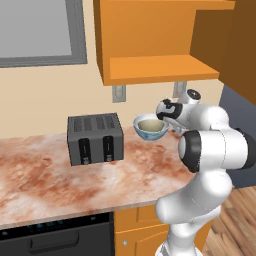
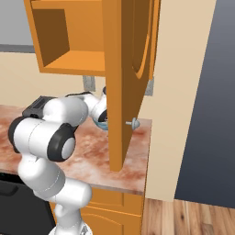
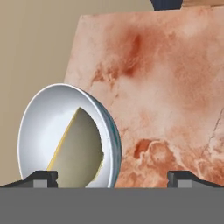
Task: Pick up the bowls on the counter and stack them on top of one another in the open cabinet. Place the smaller bowl on top of the larger bowl.
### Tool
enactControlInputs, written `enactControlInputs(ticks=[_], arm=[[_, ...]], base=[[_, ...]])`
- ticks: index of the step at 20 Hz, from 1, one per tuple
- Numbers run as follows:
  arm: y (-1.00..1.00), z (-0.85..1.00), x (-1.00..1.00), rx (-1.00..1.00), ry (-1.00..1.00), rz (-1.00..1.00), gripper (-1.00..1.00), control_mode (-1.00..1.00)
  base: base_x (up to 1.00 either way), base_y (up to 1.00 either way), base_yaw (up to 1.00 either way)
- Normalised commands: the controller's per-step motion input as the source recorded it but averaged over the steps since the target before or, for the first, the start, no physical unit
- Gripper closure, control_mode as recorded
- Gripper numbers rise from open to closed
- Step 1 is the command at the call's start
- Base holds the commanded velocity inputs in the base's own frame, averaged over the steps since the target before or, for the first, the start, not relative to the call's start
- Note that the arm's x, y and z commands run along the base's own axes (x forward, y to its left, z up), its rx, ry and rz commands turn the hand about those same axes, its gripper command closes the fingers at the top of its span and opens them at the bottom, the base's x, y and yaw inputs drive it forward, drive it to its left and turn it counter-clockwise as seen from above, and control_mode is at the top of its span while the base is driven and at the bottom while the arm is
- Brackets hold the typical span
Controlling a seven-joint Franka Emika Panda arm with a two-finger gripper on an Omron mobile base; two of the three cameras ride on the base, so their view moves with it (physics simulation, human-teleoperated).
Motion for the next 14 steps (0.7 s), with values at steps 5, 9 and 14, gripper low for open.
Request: enactControlInputs(ticks=[5, 9, 14], arm=[[-0.07, 0.0, 0.07, 0.0, 0.0, 0.07, -1.0, -1.0], [-0.06, 0.0, 0.08, 0.0, 0.0, 0.08, -1.0, -1.0], [-0.07, -0.07, 0.16, -0.01, 0.0, 0.05, -1.0, -1.0]], base=[[0.0, 0.0, 0.0], [0.0, 0.0, 0.0], [0.0, 0.0, 0.0]])
